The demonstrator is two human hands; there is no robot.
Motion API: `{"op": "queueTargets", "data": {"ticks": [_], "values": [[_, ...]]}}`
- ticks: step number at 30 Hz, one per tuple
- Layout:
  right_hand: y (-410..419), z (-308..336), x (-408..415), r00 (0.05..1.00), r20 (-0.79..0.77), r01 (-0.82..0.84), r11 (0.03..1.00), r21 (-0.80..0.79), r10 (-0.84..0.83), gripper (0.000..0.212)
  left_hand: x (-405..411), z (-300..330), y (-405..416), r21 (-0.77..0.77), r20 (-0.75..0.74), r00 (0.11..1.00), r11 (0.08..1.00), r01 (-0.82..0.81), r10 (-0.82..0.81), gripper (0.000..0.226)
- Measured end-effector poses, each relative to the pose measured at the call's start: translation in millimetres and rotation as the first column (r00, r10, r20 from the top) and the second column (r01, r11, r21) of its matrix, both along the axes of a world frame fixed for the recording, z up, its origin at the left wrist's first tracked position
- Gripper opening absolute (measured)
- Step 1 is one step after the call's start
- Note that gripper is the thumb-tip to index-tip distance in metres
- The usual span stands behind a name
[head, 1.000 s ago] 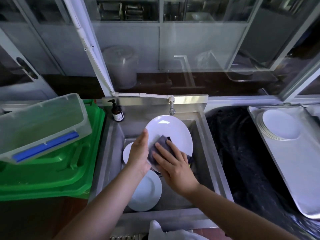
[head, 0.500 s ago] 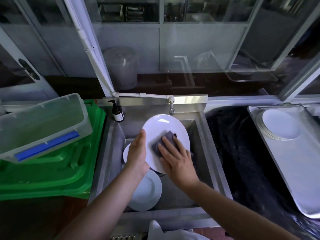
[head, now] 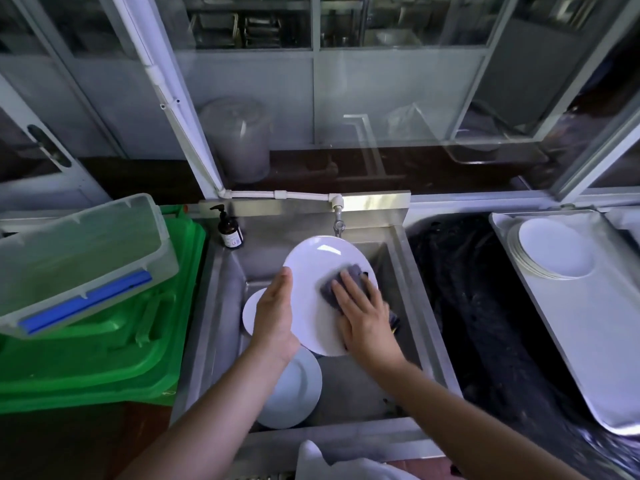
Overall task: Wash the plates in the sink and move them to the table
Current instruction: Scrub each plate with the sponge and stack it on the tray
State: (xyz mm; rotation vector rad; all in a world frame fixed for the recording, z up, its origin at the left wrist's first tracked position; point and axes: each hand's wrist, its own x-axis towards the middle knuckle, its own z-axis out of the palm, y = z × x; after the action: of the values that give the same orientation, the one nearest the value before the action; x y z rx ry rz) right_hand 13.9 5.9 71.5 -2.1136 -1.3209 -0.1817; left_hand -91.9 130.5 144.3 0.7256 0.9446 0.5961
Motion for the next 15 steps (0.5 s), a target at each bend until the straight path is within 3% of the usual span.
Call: {"op": "queueTargets", "data": {"ticks": [5, 11, 15], "values": [[7.1, 3.6, -25.8, 0.981, 0.040, -0.192, 0.981, -0.005, 0.192, 0.051, 5.0, -1.4, -0.3, 0.017, -0.024, 0.996, 0.997, 0.082, -0.081, 0.031], [35.8, 31.3, 43.5, 0.996, -0.057, 0.057, 0.982, -0.181, -0.069, 0.054, 1.2, -7.8, -9.9, -0.091, -0.012, 0.994, 0.990, 0.107, -0.109, 0.040], [9.7, 15.9, 31.1, 0.993, -0.089, 0.054, 0.976, -0.210, -0.074, 0.056, -0.2, -9.1, 2.7, -0.095, 0.056, 0.998, 0.995, 0.017, -0.012, 0.048]]}}
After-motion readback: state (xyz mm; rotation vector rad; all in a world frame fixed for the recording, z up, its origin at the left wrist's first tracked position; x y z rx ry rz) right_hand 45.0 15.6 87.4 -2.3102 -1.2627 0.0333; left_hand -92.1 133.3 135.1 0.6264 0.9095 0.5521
